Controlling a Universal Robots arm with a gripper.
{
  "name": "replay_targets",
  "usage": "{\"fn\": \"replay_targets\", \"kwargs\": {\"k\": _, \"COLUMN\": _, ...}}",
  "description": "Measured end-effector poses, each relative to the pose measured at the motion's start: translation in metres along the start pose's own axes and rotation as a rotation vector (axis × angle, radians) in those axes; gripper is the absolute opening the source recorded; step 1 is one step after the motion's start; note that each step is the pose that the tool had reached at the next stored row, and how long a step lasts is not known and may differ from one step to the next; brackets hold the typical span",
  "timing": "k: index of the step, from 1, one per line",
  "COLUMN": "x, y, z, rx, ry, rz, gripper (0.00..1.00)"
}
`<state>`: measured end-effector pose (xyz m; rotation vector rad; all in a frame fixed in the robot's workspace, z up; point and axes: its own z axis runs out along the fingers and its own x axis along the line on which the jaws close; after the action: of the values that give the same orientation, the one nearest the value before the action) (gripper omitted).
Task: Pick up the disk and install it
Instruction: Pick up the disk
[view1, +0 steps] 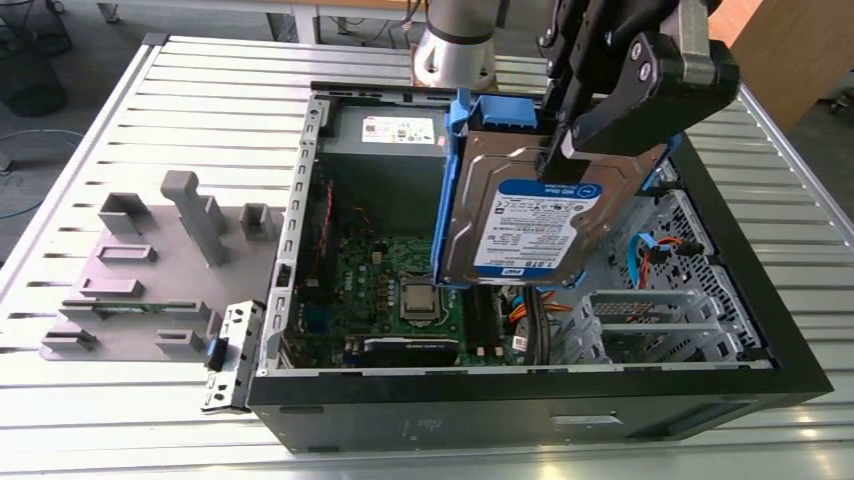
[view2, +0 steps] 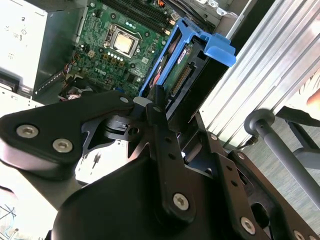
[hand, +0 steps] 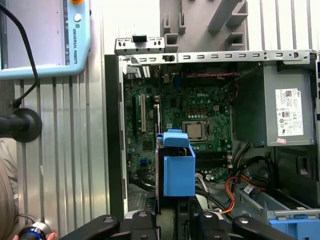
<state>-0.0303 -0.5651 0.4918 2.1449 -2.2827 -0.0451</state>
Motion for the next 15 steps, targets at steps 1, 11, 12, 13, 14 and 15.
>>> {"fn": "replay_targets", "kwargs": {"k": 1, "x": 0.0000, "y": -0.0001, "z": 0.0000, "rx": 0.0000, "ry": 0.0000, "rz": 0.000, "gripper": 0.35}}
{"fn": "replay_targets", "kwargs": {"k": 11, "x": -0.0001, "y": -0.0011, "z": 0.0000, "rx": 0.0000, "ry": 0.0001, "rz": 0.000, "gripper": 0.35}}
{"fn": "replay_targets", "kwargs": {"k": 12, "x": -0.0001, "y": -0.0011, "z": 0.0000, "rx": 0.0000, "ry": 0.0000, "rz": 0.000, "gripper": 0.35}}
{"fn": "replay_targets", "kwargs": {"k": 13, "x": -0.0001, "y": -0.0013, "z": 0.0000, "rx": 0.0000, "ry": 0.0000, "rz": 0.000, "gripper": 0.35}}
{"fn": "replay_targets", "kwargs": {"k": 14, "x": -0.0001, "y": -0.0015, "z": 0.0000, "rx": 0.0000, "ry": 0.0000, "rz": 0.000, "gripper": 0.35}}
{"fn": "replay_targets", "kwargs": {"k": 15, "x": -0.0001, "y": -0.0018, "z": 0.0000, "rx": 0.0000, "ry": -0.0001, "rz": 0.000, "gripper": 0.35}}
